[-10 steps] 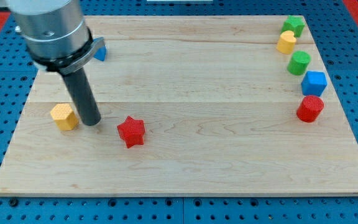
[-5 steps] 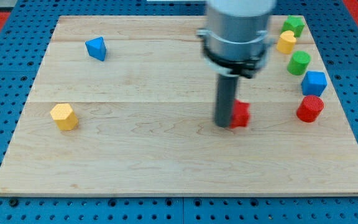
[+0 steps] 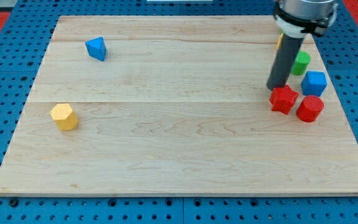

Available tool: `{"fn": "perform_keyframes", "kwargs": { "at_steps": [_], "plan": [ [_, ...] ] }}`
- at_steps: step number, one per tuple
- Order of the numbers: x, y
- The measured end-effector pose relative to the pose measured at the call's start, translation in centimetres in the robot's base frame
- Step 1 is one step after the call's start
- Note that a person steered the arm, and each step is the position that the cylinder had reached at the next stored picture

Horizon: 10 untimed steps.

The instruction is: Push the red star to the bottom right to red circle

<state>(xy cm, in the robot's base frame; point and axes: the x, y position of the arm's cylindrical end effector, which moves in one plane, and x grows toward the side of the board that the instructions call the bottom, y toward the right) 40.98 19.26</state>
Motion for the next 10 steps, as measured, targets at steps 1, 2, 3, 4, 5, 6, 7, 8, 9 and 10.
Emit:
{"fn": "perform_keyframes", "kwargs": {
  "at_steps": [1,2,3,4,5,6,7,8,9,10],
  "plan": [
    [0.4,1.8],
    [2.8,1.9],
    [4.0,-0.8],
    [6.7,-2.6],
    [5.5,-3.5],
    [6.8,-5.9],
    [9.4,-6.9],
    [9.5,-4.4],
    [9.5,-1.4],
    [9.5,1.4]
  ]
}}
